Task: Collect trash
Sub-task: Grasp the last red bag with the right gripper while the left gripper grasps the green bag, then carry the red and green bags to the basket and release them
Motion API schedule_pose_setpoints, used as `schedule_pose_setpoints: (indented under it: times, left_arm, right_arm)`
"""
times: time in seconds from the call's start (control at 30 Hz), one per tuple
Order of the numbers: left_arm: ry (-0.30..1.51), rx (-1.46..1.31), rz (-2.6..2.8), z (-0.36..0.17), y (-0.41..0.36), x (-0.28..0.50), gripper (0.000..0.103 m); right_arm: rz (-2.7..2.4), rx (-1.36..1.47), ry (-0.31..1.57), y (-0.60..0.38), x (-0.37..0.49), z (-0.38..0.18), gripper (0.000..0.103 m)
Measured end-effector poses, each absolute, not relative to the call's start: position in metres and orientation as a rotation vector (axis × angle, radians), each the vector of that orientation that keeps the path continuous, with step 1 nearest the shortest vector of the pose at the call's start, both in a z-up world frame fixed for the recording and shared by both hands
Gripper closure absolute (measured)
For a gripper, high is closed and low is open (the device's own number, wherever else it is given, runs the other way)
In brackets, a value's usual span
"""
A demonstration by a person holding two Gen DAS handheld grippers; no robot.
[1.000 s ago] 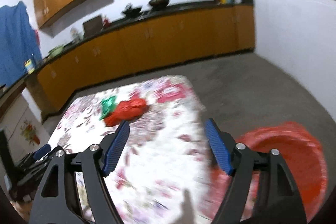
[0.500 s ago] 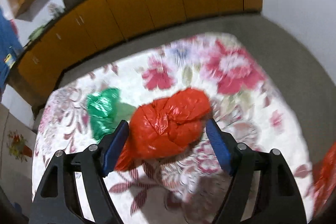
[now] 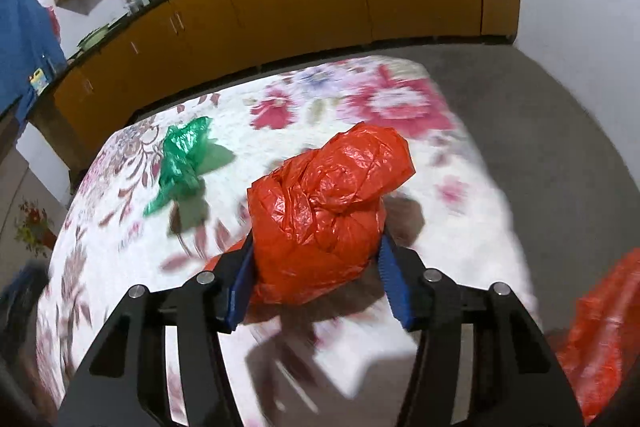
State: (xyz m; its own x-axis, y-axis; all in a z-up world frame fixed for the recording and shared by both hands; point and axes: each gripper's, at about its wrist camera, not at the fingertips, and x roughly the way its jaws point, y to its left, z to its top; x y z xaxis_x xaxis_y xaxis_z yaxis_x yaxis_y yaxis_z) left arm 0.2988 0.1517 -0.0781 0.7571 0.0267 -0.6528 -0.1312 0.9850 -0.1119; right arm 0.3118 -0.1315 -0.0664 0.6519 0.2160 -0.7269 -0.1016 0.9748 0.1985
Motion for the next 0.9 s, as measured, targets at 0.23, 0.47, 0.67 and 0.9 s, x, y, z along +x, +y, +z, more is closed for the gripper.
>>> schedule_pose_setpoints:
  times: [0.23,0.47,0.67,0.9]
  left_arm:
    - [0.758,-0.143,0.020,-0.079,0.093,0.394,0.034]
    - [0.938,-0.103,0.071,-0.121,0.073,0.460,0.039]
    - [0.929,-0.089,0.076,-0.123,0.071,0.461,0.078]
    - [0.863,-0.033,0.074,-0.095,0.063,0.417,0.079]
  right_arm:
    - [0.204,0.155,0.792,-0.165,0.270,-0.051,0.047]
    - [0.225,0.118,0.780,-0.171,0.259,-0.054,0.047]
    - [0.211,0.144,0.783,-0.187,0.251,-0.056,0.047]
    - [0.185,0.169,0.741,-0.207,0.227,-0.033,0.047]
